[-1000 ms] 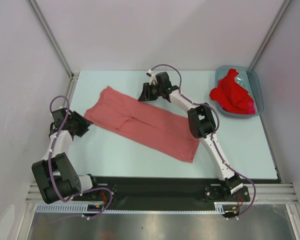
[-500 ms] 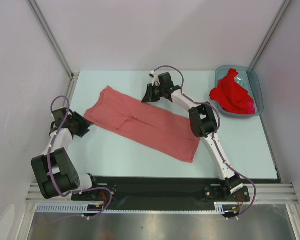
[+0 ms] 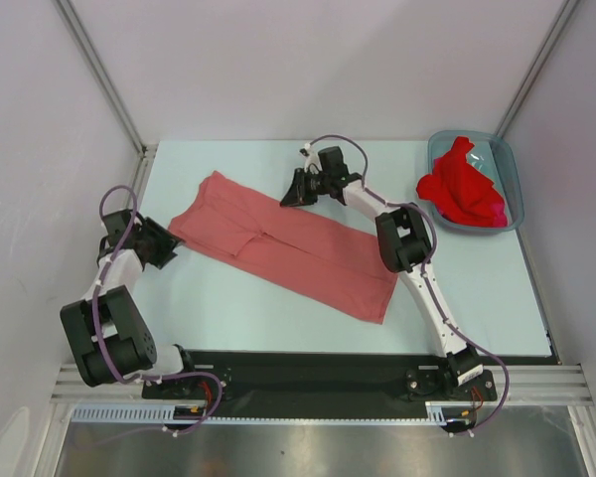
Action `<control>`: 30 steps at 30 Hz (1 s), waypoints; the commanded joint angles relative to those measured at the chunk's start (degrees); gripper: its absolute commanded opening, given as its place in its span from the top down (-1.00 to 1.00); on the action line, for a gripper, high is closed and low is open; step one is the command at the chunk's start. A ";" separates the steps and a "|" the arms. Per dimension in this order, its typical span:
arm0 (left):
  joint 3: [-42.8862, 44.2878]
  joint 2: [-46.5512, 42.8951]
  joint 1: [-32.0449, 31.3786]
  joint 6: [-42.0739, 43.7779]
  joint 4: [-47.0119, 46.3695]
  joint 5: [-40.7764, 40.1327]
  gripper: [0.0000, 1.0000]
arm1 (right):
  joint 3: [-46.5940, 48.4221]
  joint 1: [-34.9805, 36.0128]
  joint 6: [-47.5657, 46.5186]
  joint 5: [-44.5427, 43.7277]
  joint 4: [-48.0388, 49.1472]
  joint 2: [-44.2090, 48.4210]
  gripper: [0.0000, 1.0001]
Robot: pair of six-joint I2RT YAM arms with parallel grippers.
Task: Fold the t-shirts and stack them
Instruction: Fold the tshirt
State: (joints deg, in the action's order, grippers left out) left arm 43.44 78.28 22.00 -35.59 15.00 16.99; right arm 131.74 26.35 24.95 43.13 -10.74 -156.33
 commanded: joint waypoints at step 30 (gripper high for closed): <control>7.95 9.33 -7.04 -3.52 -7.35 1.73 -0.22 | -10.17 -12.02 5.38 -21.87 -1.91 6.65 1.00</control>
State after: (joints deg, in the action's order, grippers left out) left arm 46.28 84.82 18.52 -38.06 12.45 17.37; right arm 125.84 14.61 32.91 26.61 -6.31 -152.79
